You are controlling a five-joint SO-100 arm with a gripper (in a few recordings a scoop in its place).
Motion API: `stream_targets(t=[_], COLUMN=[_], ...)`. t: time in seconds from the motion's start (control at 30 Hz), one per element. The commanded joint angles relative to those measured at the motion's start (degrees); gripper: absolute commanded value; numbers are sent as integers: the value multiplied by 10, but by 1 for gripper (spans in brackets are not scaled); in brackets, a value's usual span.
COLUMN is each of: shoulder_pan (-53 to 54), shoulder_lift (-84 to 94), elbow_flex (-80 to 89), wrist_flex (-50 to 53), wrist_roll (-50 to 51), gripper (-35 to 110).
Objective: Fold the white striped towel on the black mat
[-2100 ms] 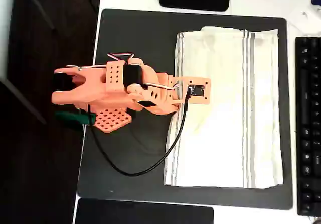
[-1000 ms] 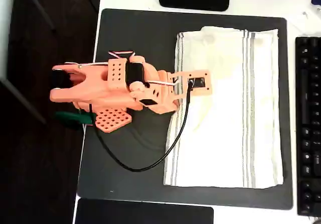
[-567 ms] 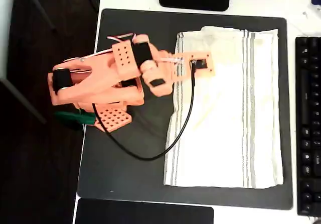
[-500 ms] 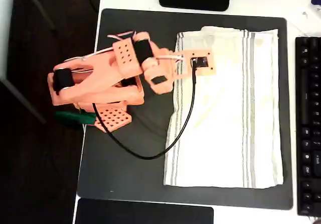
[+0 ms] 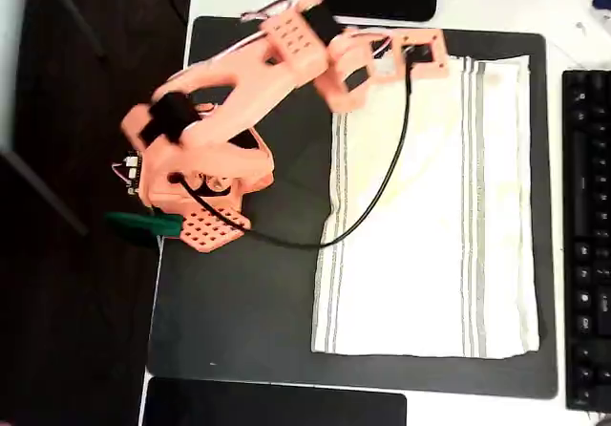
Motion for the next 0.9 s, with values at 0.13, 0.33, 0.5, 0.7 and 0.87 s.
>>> stream_targets(t=[0.13,0.33,0.5,0.7,0.87], shoulder_pan=[-5,1,2,7,8], shoulder_lift=[-178,-300,-354,-412,-485], elbow_flex=[-227,-339,-383,-411,-467], wrist_flex=[5,14,22,16,12], wrist_roll=[28,31,35,49,83], gripper=[0,3,12,21,25])
